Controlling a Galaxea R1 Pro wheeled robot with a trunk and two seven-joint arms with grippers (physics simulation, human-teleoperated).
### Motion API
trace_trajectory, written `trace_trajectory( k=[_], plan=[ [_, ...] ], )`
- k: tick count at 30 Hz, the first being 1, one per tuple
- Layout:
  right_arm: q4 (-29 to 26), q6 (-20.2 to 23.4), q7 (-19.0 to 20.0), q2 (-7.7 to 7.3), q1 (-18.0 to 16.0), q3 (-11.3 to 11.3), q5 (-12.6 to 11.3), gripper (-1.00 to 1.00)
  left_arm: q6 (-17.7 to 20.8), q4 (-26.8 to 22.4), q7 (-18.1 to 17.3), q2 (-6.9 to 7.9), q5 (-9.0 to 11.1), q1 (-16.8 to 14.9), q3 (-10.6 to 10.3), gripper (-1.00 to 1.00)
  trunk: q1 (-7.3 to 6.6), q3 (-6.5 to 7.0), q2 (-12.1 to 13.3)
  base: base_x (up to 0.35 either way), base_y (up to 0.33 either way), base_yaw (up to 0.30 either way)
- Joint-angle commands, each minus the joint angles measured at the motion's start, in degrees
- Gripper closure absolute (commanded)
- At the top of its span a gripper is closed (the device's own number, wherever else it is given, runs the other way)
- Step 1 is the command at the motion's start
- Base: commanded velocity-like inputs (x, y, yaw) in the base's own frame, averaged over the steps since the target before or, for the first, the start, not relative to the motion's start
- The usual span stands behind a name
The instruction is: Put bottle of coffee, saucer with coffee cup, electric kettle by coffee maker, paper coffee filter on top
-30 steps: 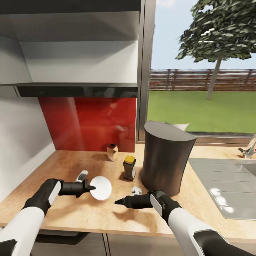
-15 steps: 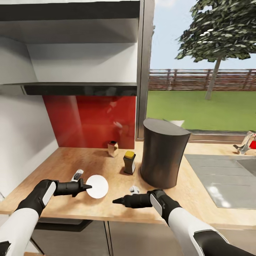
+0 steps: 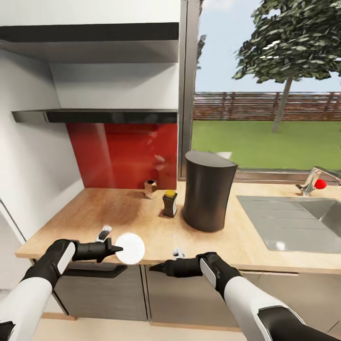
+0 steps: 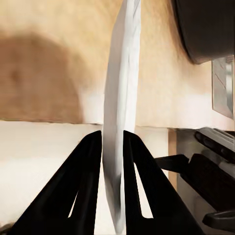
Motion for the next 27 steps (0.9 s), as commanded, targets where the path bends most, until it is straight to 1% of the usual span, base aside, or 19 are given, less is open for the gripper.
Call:
trace_trajectory(
  k=[1,8,13,15,17,18,19,22,24,25,26,27],
  plan=[
    [0.01,0.49,-0.16,0.00,-0.05,0.26,-0.59,-1.00,0.09,-0.01,-0.37,-0.04,-0.36,-0.04,0.19,1.00,0.01,-0.14,-0.14,-0.291,-0.185,0.000],
    [0.87,0.50,-0.19,0.00,-0.05,0.17,-0.59,-1.00,-0.40,0.68,-0.35,-0.27,-0.36,-0.02,0.42,1.00,0.01,-0.14,-0.14,-0.282,-0.194,0.000],
    [4.08,0.07,-0.39,0.00,-0.05,0.17,-0.59,-1.00,-0.53,0.76,-0.38,-0.21,-0.36,0.06,0.47,1.00,0.01,-0.14,-0.14,-0.196,-0.134,0.000],
    [4.95,-0.66,-1.44,0.00,-0.05,0.05,-0.36,-1.00,-0.54,0.75,-0.43,-0.25,-0.31,0.06,0.48,1.00,0.01,-0.14,-0.14,-0.027,-0.017,0.000],
    [5.76,-0.88,-3.44,0.00,-0.05,0.02,-0.22,-1.00,-0.48,0.72,-0.44,-0.26,-0.29,0.06,0.53,1.00,0.01,-0.14,-0.14,-0.012,-0.008,0.000],
    [7.44,-1.45,-6.54,0.00,-0.02,0.01,-0.10,-1.00,-0.43,0.60,-0.45,-0.26,-0.28,0.06,0.65,1.00,0.01,-0.14,-0.14,-0.006,-0.003,0.000],
    [9.98,-3.09,-10.55,0.00,0.01,0.00,-0.01,-1.00,-0.36,0.50,-0.49,-0.28,-0.24,0.06,0.83,1.00,0.01,-0.14,-0.14,-0.003,-0.002,0.000],
    [13.14,-8.64,-18.38,0.00,0.56,-0.01,0.20,-1.00,-0.30,0.45,-0.53,-0.48,-0.16,0.03,1.06,1.00,0.01,-0.14,-0.14,-0.001,-0.001,0.000],
    [13.76,-11.18,-22.21,0.00,2.37,0.02,0.28,-1.00,-0.27,0.42,-0.54,-0.83,-0.07,0.01,1.08,1.00,0.01,-0.14,-0.14,0.000,0.000,0.000],
    [13.97,-12.09,-24.58,0.00,3.61,0.05,0.36,-1.00,-0.23,0.29,-0.50,-1.40,0.08,-0.02,1.16,1.00,0.01,-0.14,-0.14,0.000,0.000,0.000],
    [14.02,-12.28,-25.35,0.00,3.97,0.07,0.38,-1.00,-0.23,0.24,-0.49,-1.63,0.13,-0.06,1.19,1.00,0.01,-0.14,-0.14,0.000,0.000,0.000],
    [14.08,-12.58,-27.09,0.00,4.76,0.11,0.45,-1.00,-0.18,0.15,-0.47,-2.11,0.33,-0.19,1.23,1.00,0.01,-0.14,-0.14,0.000,0.000,0.000]
  ],
)
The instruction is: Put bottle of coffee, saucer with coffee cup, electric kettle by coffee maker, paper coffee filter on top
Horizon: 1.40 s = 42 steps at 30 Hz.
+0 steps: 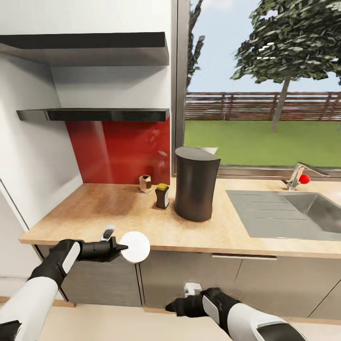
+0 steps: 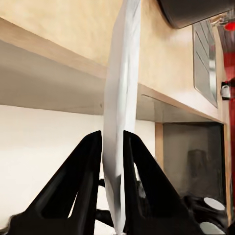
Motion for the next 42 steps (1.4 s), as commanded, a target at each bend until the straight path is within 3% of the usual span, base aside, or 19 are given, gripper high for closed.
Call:
trace_trajectory(
  k=[1,3,5,8,11,12,13,15,17,22,29,42],
  plan=[
    [-0.02,0.10,-2.56,0.00,1.11,0.26,-0.24,-1.00,0.11,-0.09,-0.35,-0.69,-0.08,-0.28,0.18,1.00,0.04,-0.13,-0.13,0.000,0.000,0.000],
    [0.00,-0.34,-6.68,-0.10,2.72,0.28,1.54,-1.00,0.16,-0.15,-0.18,-1.90,0.98,-0.58,0.21,1.00,0.04,-0.13,-0.13,0.000,0.000,0.000],
    [0.02,-2.39,-12.80,-2.19,5.22,0.29,6.68,-1.00,0.19,-0.14,0.89,-4.19,2.27,-0.93,0.15,1.00,0.04,-0.13,-0.13,0.000,0.000,0.000],
    [0.02,-5.22,-16.37,-4.19,7.10,0.29,9.53,-1.00,0.09,-0.12,3.76,-6.26,2.70,-1.97,0.44,1.00,0.04,-0.13,-0.13,0.000,0.000,0.000],
    [0.02,-9.35,-17.83,-6.24,9.58,0.27,10.66,-1.00,-0.12,-0.15,8.81,-8.41,2.88,-3.14,4.02,1.00,0.04,-0.13,-0.13,0.000,0.000,0.000],
    [0.02,-11.29,-18.08,-7.01,10.73,0.28,10.88,-1.00,-0.21,-0.17,11.24,-9.20,2.91,-3.35,6.54,1.00,0.04,-0.13,-0.13,0.000,0.000,0.000],
    [0.02,-11.88,-18.14,-7.20,11.13,0.28,10.93,-1.00,-0.23,-0.17,12.07,-9.37,2.93,-3.40,7.42,1.00,0.04,-0.13,-0.13,0.000,0.000,0.000],
    [0.02,-14.47,-18.31,-8.02,13.93,0.29,11.15,-1.00,-0.37,-0.19,16.55,-9.91,3.00,-3.43,11.79,1.00,0.04,-0.13,-0.13,0.000,0.000,0.000],
    [0.02,-17.08,-18.34,-8.66,15.79,0.29,11.27,-1.00,-1.77,-0.21,18.99,-10.13,3.18,-3.12,14.24,1.00,0.04,-0.13,-0.13,0.000,0.000,0.000],
    [0.02,-19.82,-18.35,-8.83,17.05,0.29,11.21,-1.00,-5.49,-0.26,19.64,-11.48,3.17,-2.82,14.83,1.00,0.04,-0.13,-0.13,0.000,0.000,0.000],
    [0.02,-20.56,-18.35,-8.69,17.23,0.29,11.16,-1.00,-6.33,-0.28,19.78,-12.58,3.10,-2.69,14.90,1.00,0.04,-0.13,-0.13,0.107,-0.048,0.000],
    [0.02,-20.58,-18.35,-8.59,17.23,0.22,11.16,-1.00,-8.21,0.57,19.70,-12.86,3.20,-2.51,14.77,1.00,0.04,-0.13,-0.13,0.186,-0.133,0.000]
  ],
)
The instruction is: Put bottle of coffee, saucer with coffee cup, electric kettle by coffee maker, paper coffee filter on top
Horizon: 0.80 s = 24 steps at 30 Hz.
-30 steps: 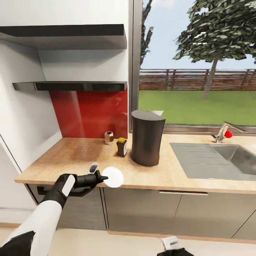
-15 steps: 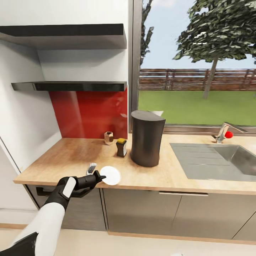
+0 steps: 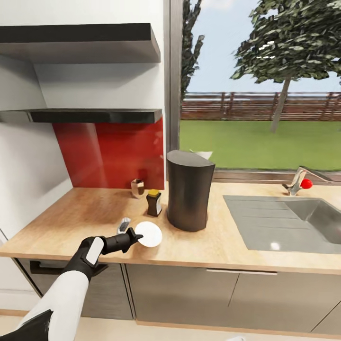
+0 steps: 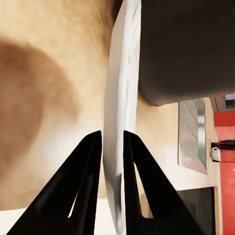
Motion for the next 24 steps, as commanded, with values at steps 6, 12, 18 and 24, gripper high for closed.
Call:
trace_trajectory(
  k=[6,12,18,24],
  plan=[
    [0.03,-0.12,0.02,-0.01,-0.05,0.24,0.43,-1.00,-0.04,0.03,-0.24,-0.17,-0.47,-0.06,0.37,1.00,0.04,-0.13,-0.13,0.135,-0.068,0.000],
    [0.03,-0.12,0.02,0.04,-0.05,0.27,0.43,-1.00,-0.07,0.09,-0.21,-0.16,-0.52,0.13,0.37,1.00,0.04,-0.13,-0.13,0.176,-0.091,0.000],
    [0.03,-0.12,0.02,-0.10,0.02,0.24,0.45,-1.00,-0.07,2.61,-0.20,-0.15,-0.55,0.16,0.54,1.00,0.04,-0.13,-0.13,0.018,-0.007,0.000],
    [0.03,-0.12,0.02,-0.18,0.10,0.24,0.45,-1.00,-0.44,4.85,-0.23,-0.15,-0.55,0.25,0.64,1.00,0.04,-0.13,-0.13,0.013,0.000,0.000]
  ],
)
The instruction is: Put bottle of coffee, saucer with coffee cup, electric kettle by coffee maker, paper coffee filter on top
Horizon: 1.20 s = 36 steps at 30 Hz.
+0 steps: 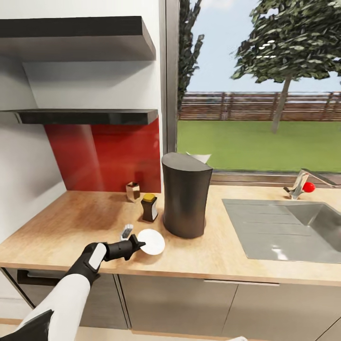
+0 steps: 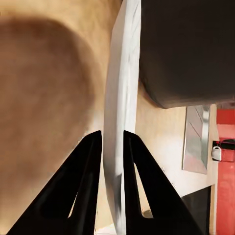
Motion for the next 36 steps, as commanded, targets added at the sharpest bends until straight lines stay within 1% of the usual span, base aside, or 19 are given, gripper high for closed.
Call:
trace_trajectory(
  k=[1,5,10,23,30,31,36],
  plan=[
    [0.03,-0.12,0.02,-0.01,-0.05,0.25,0.43,-1.00,-0.04,0.27,-0.19,-0.08,-0.13,-0.08,0.45,1.00,0.05,-0.13,-0.13,0.125,0.000,0.000],
    [0.03,-0.12,0.02,-0.01,-0.07,0.25,0.42,-1.00,-1.68,1.01,-0.13,-0.02,-0.11,-0.09,0.53,1.00,0.05,-0.13,-0.13,0.235,0.000,0.000],
    [0.03,-0.12,0.02,-0.01,-0.04,0.25,0.42,-1.00,-1.98,1.48,-0.12,-0.02,-0.19,-0.09,0.54,1.00,0.05,-0.13,-0.13,0.195,0.000,0.000],
    [0.03,-0.12,0.02,-0.01,-0.03,0.25,0.42,-1.00,-1.96,3.44,-0.11,-0.02,-0.14,-0.08,0.53,1.00,0.05,-0.13,-0.13,0.036,-0.012,0.000],
    [0.03,-0.12,0.02,-0.01,-0.03,0.25,0.42,-1.00,-1.94,4.18,0.56,0.09,-0.14,-0.07,0.54,1.00,0.05,-0.13,-0.13,0.001,0.000,0.000],
    [0.03,-0.12,0.02,-0.01,-0.03,0.25,0.42,-1.00,-1.94,4.17,0.57,0.09,-0.14,-0.11,0.54,-1.00,0.05,-0.13,-0.13,0.000,0.000,0.000],
    [0.03,-0.12,0.02,-0.01,-0.03,0.26,0.42,-1.00,-1.94,4.11,0.58,0.09,-0.08,-0.13,0.55,-1.00,0.05,-0.13,-0.13,0.000,0.000,0.000]
  ],
)
